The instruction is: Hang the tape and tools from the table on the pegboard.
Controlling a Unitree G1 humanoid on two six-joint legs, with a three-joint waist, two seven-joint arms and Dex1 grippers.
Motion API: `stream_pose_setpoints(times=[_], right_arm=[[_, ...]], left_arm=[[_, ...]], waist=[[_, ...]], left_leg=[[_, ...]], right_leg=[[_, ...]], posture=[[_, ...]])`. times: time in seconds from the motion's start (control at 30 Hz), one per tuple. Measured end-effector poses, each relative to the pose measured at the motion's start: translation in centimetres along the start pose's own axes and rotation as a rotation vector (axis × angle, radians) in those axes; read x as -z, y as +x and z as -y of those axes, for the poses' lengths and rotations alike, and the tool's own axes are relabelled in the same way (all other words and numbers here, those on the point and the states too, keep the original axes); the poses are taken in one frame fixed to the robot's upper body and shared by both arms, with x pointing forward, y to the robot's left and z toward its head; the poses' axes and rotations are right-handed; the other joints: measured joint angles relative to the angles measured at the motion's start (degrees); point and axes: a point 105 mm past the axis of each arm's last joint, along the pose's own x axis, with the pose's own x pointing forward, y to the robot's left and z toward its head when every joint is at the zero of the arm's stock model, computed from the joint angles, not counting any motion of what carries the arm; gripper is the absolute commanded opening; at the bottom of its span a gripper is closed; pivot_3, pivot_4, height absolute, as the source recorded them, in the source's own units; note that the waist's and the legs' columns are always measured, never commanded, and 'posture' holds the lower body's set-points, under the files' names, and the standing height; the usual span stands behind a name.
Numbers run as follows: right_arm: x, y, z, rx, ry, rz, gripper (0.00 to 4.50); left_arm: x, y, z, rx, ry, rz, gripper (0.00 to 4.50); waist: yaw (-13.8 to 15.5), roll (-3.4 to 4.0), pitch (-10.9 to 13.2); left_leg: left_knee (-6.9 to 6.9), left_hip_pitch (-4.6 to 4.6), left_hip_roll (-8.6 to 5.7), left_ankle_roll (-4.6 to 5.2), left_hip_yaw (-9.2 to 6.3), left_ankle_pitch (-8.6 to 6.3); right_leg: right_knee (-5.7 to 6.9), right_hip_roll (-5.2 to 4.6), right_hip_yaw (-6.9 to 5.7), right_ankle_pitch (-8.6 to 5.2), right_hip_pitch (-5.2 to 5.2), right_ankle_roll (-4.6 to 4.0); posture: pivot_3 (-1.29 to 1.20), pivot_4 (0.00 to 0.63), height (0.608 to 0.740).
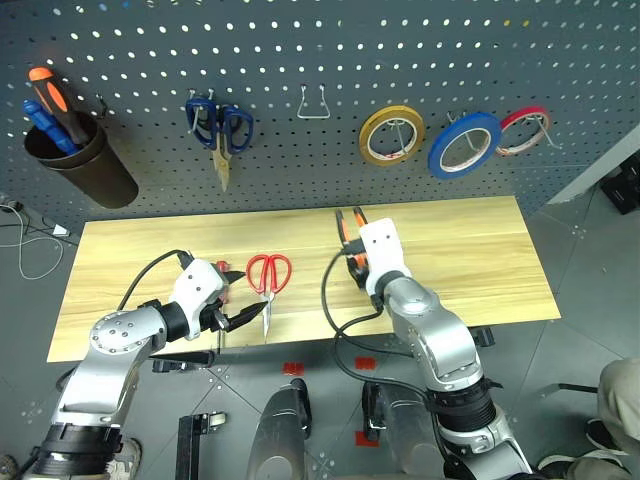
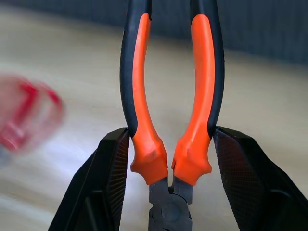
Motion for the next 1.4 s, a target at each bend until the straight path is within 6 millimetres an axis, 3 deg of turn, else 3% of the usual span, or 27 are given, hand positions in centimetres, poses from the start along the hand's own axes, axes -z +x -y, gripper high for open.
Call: stream_pose_setpoints(times=[0.03, 0.2, 0.27, 0.37, 0.6, 0.73, 1.0, 1.3, 1.4], right_arm=[[-1.2, -0.1, 0.0, 0.003, -0.009, 0.051, 2.43], [-12.6, -0.5, -0.4, 0.002, -0.045, 0.523, 2.43], [-15.6, -0.5, 0.1, 0.018, -0.061, 0.636, 2.43], [-17.2, 0.4, 0.6, 0.029, -0.068, 0.696, 2.43], [-19.8, 3.7, 0.5, 0.021, -0.099, 0.774, 2.43], [-19.7, 5.1, 0.5, 0.019, -0.085, 0.782, 2.43], [-15.5, 8.1, 0.5, 0.032, -0.11, 0.697, 2.43], [-12.7, 9.2, 1.6, 0.073, -0.143, 0.633, 2.43], [-11.1, 9.3, 1.9, 0.082, -0.114, 0.574, 3.42]], left_arm=[[-0.4, -0.1, -0.1, -0.014, -0.019, 0.021, 3.86], [-3.2, 0.1, -0.8, -0.056, -0.091, 0.118, 3.86], [-3.9, 0.1, -1.1, -0.063, -0.082, 0.127, 3.86], [-4.8, 0.2, -1.7, -0.07, -0.063, 0.124, 3.86], [-9.0, 1.7, -3.3, -0.111, -0.023, 0.208, 3.86], [-8.8, 2.3, -3.2, -0.11, -0.032, 0.194, 3.86], [-7.9, 3.0, -3.6, -0.144, -0.032, 0.169, 3.86], [-6.2, 3.8, -4.0, -0.209, -0.04, 0.14, 3.86], [-5.2, 4.0, -3.6, -0.218, -0.061, 0.118, 3.86]], waist=[[0.1, 0.0, 0.0], [0.2, -0.03, 0.0], [0.2, -0.04, 0.0], [0.2, -0.04, 0.0], [0.4, -0.04, 0.0], [0.4, -0.04, 0.0], [1.3, -0.02, 0.0], [1.8, -0.02, 0.0], [1.8, -0.02, 0.0]], left_leg=[[0.02, 0.0, 0.0, 0.0, -0.03, 0.0], [0.22, 0.01, 0.01, -0.02, -0.16, 0.02], [0.34, 0.01, 0.02, -0.02, -0.16, 0.02], [0.36, 0.0, 0.0, -0.01, -0.14, 0.02], [0.4, -0.04, 0.01, -0.01, -0.11, 0.02], [0.31, -0.04, 0.02, -0.01, -0.1, 0.02], [0.33, -0.05, 0.02, 0.0, -0.09, 0.02], [0.59, -0.01, 0.04, 0.0, -0.12, 0.03], [0.58, -0.02, 0.04, 0.0, -0.12, 0.03]], right_leg=[[0.01, 0.0, -0.03, 0.0, 0.02, 0.01], [0.18, 0.02, -0.15, 0.03, 0.09, -0.01], [0.23, 0.02, -0.17, 0.03, 0.12, -0.02], [0.19, 0.01, -0.13, 0.03, 0.13, -0.04], [0.22, 0.01, -0.13, 0.04, 0.1, -0.06], [0.12, 0.01, -0.16, 0.03, 0.09, -0.07], [0.13, 0.01, -0.15, 0.03, 0.1, -0.09], [0.51, -0.01, -0.11, 0.02, 0.1, -0.09], [0.49, -0.03, -0.09, 0.02, 0.09, -0.09]], posture=[[-0.01, 0.31, 0.74], [0.0, 0.306, 0.74], [0.01, 0.303, 0.74], [0.01, 0.303, 0.74], [0.06, 0.311, 0.74], [0.08, 0.319, 0.74], [0.12, 0.341, 0.74], [0.08, 0.348, 0.74], [0.07, 0.347, 0.74]])
